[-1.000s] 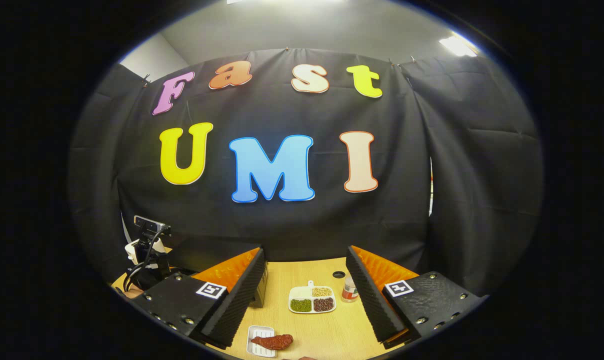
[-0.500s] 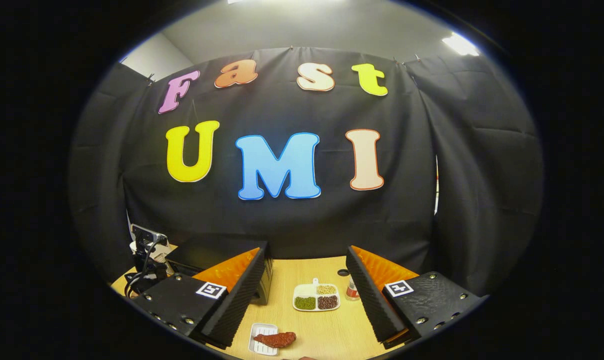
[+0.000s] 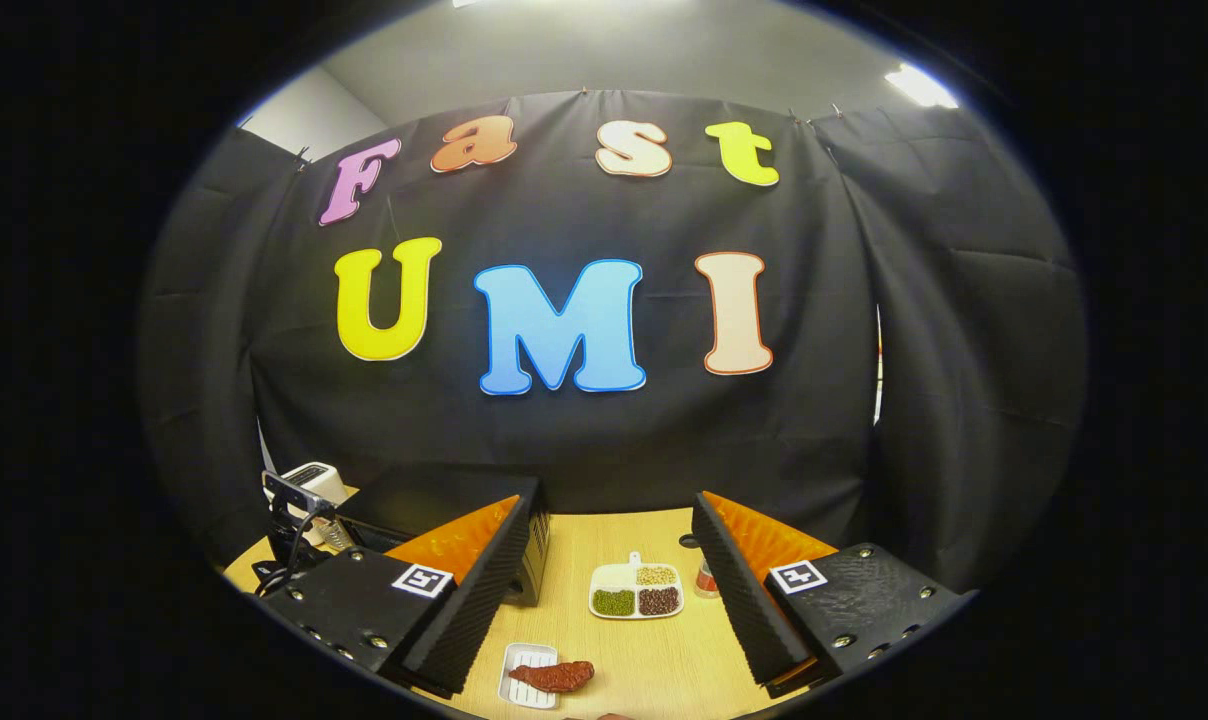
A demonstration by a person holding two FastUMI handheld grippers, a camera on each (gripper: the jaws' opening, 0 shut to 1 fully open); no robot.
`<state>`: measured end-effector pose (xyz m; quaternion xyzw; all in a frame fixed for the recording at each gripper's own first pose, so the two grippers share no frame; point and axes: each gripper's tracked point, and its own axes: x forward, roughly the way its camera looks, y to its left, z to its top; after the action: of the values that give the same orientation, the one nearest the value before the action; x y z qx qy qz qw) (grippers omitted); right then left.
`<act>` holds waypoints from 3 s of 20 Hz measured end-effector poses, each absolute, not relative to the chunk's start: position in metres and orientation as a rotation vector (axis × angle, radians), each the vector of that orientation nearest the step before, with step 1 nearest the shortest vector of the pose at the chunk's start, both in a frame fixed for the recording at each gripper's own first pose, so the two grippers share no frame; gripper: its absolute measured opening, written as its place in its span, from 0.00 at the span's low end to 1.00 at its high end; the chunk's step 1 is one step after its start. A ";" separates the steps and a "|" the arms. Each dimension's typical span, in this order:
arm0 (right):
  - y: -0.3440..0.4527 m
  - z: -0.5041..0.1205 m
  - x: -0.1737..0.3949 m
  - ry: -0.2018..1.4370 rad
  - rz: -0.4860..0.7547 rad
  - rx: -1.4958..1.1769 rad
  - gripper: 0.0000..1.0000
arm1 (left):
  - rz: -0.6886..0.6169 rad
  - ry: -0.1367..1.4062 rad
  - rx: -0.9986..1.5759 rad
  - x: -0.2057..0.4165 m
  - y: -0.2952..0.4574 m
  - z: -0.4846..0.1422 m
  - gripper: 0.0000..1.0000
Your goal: Open the electric oven with the left hand, put the food in, and close the electric oven.
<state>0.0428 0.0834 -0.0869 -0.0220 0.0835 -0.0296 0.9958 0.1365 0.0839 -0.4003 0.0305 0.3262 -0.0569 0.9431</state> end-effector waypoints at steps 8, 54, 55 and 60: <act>0.077 -0.093 0.044 0.186 -0.060 -0.057 0.99 | -0.117 0.764 0.036 0.104 0.086 -0.440 1.00; 0.137 -0.420 0.024 1.057 0.283 0.878 0.27 | -0.092 0.486 -0.159 0.083 0.103 -0.271 0.96; 0.136 -0.418 0.028 1.053 0.282 0.883 0.12 | -0.090 0.488 -0.160 0.082 0.103 -0.272 0.96; 0.144 -0.402 0.026 1.018 0.325 0.883 0.12 | -0.084 0.467 -0.166 0.084 0.105 -0.265 0.96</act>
<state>0.0262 0.1443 -0.4024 0.4068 0.4694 0.1497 0.7692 0.0835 0.1053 -0.2654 -0.0822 0.2312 -0.0415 0.9685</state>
